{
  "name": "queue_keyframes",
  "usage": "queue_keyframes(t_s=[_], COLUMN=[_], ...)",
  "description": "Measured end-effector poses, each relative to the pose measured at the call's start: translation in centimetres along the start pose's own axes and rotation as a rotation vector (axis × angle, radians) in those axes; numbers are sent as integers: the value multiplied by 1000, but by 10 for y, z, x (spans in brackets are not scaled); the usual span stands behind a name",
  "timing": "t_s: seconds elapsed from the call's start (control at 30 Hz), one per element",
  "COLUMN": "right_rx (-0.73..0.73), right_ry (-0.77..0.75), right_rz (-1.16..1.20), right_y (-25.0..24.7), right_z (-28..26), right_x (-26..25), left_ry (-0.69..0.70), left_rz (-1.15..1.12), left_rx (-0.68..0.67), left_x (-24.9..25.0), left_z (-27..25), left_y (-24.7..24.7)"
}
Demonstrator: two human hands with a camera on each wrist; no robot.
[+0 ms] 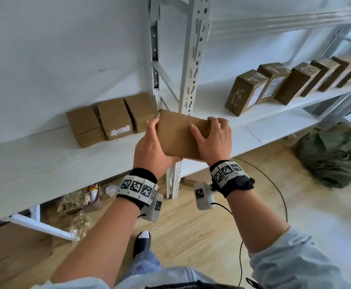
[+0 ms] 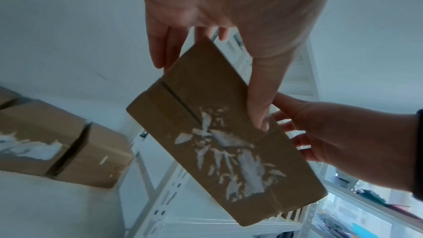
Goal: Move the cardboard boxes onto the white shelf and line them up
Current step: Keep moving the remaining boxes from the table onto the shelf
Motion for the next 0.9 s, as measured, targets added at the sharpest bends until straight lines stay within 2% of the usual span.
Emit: queue_keyframes(t_s=[0.1,0.17,0.3,0.43,0.7,0.83,0.9], right_rx=[26,-1,-75,-49,-47,-4,9], right_ry=[35,68,133,189,418,581,648], right_rz=[38,60,101,101,244,342,365], right_y=[-22,-32,-35,-34,-54,-63,-64], right_z=[5,9,21,40,114,150,166], right_x=[20,32,56,78,116,146,160], left_ry=[12,5,84,192,373,451,449], left_rz=[-54,-85,-120,-147,-197,-311,-442], left_rx=[46,54,64,17,-78,-180,-229], left_x=[23,34,51,68,100,108,117], left_z=[1,6,26,57,145,182,199], left_y=[11,20,40,67,116,139,148])
Point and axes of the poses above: each hand's wrist, its own z-axis towards the middle knuckle, its own y-axis out of the palm, x = y × z, the point moved 1 cm from there along z, towards the middle knuckle, and after that the axes turned 3 degrees about -x, right-handed, at the moved point
